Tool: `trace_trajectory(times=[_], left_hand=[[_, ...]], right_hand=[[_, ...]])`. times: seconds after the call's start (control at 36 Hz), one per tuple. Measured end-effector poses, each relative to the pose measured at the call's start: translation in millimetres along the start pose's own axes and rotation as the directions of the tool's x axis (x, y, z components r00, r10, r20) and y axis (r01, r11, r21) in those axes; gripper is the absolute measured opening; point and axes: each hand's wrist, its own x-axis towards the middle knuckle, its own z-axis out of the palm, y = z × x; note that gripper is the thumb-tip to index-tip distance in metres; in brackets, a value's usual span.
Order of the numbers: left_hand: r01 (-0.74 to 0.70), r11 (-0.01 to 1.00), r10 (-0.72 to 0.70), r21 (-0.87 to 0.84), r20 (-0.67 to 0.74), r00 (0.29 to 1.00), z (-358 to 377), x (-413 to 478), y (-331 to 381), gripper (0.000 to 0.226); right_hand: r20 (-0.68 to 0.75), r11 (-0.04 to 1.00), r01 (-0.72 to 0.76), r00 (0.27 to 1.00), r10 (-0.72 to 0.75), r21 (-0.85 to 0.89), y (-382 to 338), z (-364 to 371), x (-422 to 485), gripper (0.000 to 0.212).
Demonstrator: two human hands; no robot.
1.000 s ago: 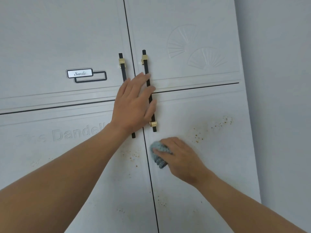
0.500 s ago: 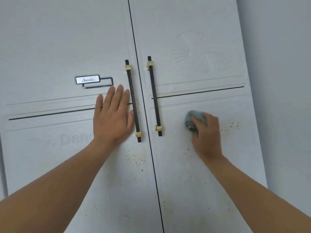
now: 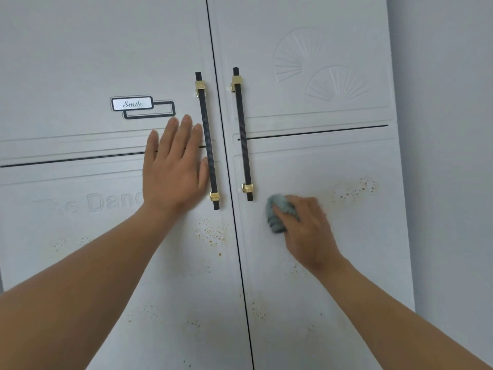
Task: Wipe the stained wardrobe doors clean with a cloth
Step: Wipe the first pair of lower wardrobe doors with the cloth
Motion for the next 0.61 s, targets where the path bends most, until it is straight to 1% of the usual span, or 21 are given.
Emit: trace_trajectory(times=[0.03, 0.06, 0.08, 0.11, 0.14, 0.17, 0.19, 0.22, 0.28, 0.31, 0.33, 0.36, 0.39, 0.44, 0.47, 0.5, 0.53, 0.56, 0.58, 0.61], left_hand=[[0.002, 1.000, -0.002, -0.002, 0.010, 1.000, 0.3, -0.4, -0.2, 0.066], [0.007, 1.000, -0.007, -0.006, 0.020, 1.000, 0.0, -0.3, -0.2, 0.067], [0.012, 1.000, -0.011, -0.012, 0.030, 0.999, 0.1, -1.1, -0.7, 0.067], [0.016, 1.000, -0.015, -0.015, 0.043, 0.999, 0.3, -1.9, -0.3, 0.068], [0.023, 1.000, -0.022, -0.015, 0.051, 0.998, 1.4, -3.9, 0.0, 0.068], [0.033, 0.999, -0.032, -0.015, 0.050, 0.998, 2.7, -5.3, 2.1, 0.068], [0.045, 0.999, -0.044, -0.018, 0.041, 0.998, 4.5, -6.7, 5.0, 0.067], [0.060, 0.998, -0.059, -0.024, 0.027, 0.998, 6.1, -8.4, 8.4, 0.066], [0.092, 0.995, -0.092, -0.031, 0.001, 0.996, 9.0, -12.4, 14.4, 0.064], [0.098, 0.995, -0.098, -0.034, -0.007, 0.995, 10.3, -13.4, 16.0, 0.063], [0.096, 0.994, -0.097, -0.041, -0.012, 0.995, 11.1, -13.7, 17.4, 0.062], [0.094, 0.995, -0.095, -0.047, -0.019, 0.995, 11.3, -13.9, 16.8, 0.061], [0.093, 0.994, -0.094, -0.050, -0.025, 0.995, 11.5, -13.6, 16.6, 0.061], [0.087, 0.995, -0.088, -0.049, -0.033, 0.996, 11.9, -12.8, 15.7, 0.060], [0.083, 0.995, -0.084, -0.049, -0.036, 0.996, 12.3, -12.8, 15.6, 0.060], [0.081, 0.995, -0.083, -0.051, -0.037, 0.996, 12.6, -13.1, 15.6, 0.060], [0.080, 0.995, -0.082, -0.052, -0.038, 0.996, 13.0, -13.3, 15.4, 0.060], [0.077, 0.996, -0.079, -0.051, -0.037, 0.996, 12.9, -13.0, 15.4, 0.061], [0.073, 0.996, -0.075, -0.046, -0.035, 0.997, 12.7, -13.0, 14.9, 0.061], [0.074, 0.996, -0.075, -0.042, -0.032, 0.997, 12.3, -13.6, 15.1, 0.061]], right_hand=[[0.060, 0.994, 0.110, 0.992, -0.109, -0.004, -3.2, 0.0, -3.1, 0.034], [0.114, 0.982, 0.190, 0.975, -0.190, 0.011, -2.7, -2.0, -4.3, 0.034], [0.137, 0.977, 0.210, 0.968, -0.212, 0.030, 0.6, -6.8, -1.8, 0.034], [0.121, 0.985, 0.166, 0.978, -0.171, 0.051, 7.7, -12.6, 1.8, 0.035], [0.069, 0.995, 0.077, 0.994, -0.082, 0.071, 16.5, -17.6, 5.9, 0.036], [-0.013, 0.996, -0.036, 0.999, 0.037, 0.076, 27.6, -23.5, 10.9, 0.037], [-0.094, 0.984, -0.164, 0.981, 0.170, 0.070, 40.8, -29.7, 16.4, 0.037], [-0.157, 0.951, -0.301, 0.938, 0.309, 0.069, 54.9, -36.7, 21.3, 0.036], [-0.208, 0.831, -0.549, 0.805, 0.555, 0.093, 79.7, -46.1, 29.0, 0.035], [-0.200, 0.760, -0.644, 0.736, 0.646, 0.087, 87.5, -44.9, 29.5, 0.036], [-0.181, 0.713, -0.697, 0.694, 0.697, 0.074, 90.3, -42.2, 28.1, 0.036], [-0.164, 0.715, -0.697, 0.700, 0.695, 0.052, 87.6, -36.8, 25.1, 0.036], [-0.148, 0.759, -0.650, 0.747, 0.648, 0.043, 81.6, -30.4, 20.2, 0.036], [-0.083, 0.887, -0.461, 0.884, 0.460, 0.006, 66.4, -16.6, 4.0, 0.038], [-0.040, 0.931, -0.366, 0.930, 0.366, 0.004, 61.0, -12.9, -3.5, 0.040], [-0.001, 0.959, -0.282, 0.959, 0.282, 0.005, 57.8, -11.9, -8.1, 0.043], [0.011, 0.973, -0.232, 0.973, 0.232, -0.004, 57.0, -13.0, -10.1, 0.045], [0.002, 0.970, -0.242, 0.970, 0.242, -0.003, 59.3, -15.1, -9.7, 0.045], [-0.030, 0.948, -0.319, 0.947, 0.319, 0.015, 62.3, -16.4, -8.2, 0.043], [-0.073, 0.903, -0.427, 0.900, 0.429, 0.045, 65.2, -17.1, -6.8, 0.040]])
